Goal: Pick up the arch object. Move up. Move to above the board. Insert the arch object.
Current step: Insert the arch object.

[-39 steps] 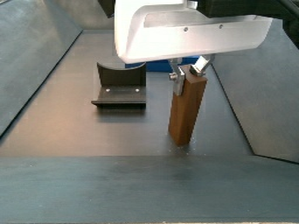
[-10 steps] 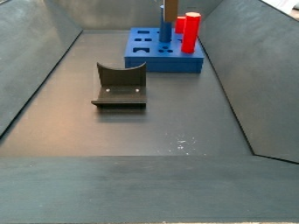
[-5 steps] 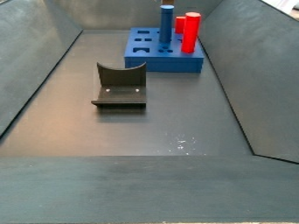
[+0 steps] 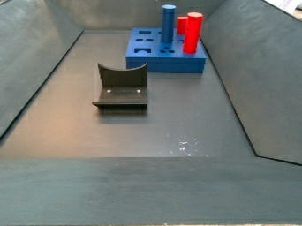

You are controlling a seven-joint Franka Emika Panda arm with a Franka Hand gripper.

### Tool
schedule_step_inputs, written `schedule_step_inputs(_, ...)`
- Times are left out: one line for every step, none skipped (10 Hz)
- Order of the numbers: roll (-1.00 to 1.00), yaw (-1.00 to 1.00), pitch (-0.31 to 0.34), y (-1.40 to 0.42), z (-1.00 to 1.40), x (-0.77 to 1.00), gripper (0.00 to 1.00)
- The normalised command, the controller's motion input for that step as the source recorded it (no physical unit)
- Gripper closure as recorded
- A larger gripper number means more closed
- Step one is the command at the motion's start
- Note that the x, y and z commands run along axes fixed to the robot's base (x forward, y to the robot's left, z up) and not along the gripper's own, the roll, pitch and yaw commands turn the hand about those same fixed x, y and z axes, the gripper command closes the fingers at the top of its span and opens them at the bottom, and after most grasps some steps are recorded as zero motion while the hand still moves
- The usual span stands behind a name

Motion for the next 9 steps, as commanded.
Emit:
schedule_step_inputs(0.00,-0.18,0.017,0.03,-0.08,0.31,1.00)
schedule_step_inputs(-0.01,-0.21,0.027,0.20,-0.13,0.57,1.00)
schedule_step_inputs(0.00,-0.25,0.011,0.17,-0.27,0.52,1.00)
schedule_step_inputs(0.00,-0.27,0.017,0.35,-0.25,0.66,1.00)
schedule_step_inputs(0.00,-0.39,0.007,0.35,-0.32,0.70,1.00)
schedule_step_inputs(0.00,-0.58,0.000,0.35,-0.29,0.59,1.00)
schedule_step_inputs(0.01,-0.76,0.000,0.21,-0.30,0.41,1.00)
schedule_step_inputs(0.04,-0.94,-0.041,0.06,-0.34,0.15,1.00)
schedule_step_inputs(0.03,-1.00,-0.066,0.00,-0.30,0.00,1.00)
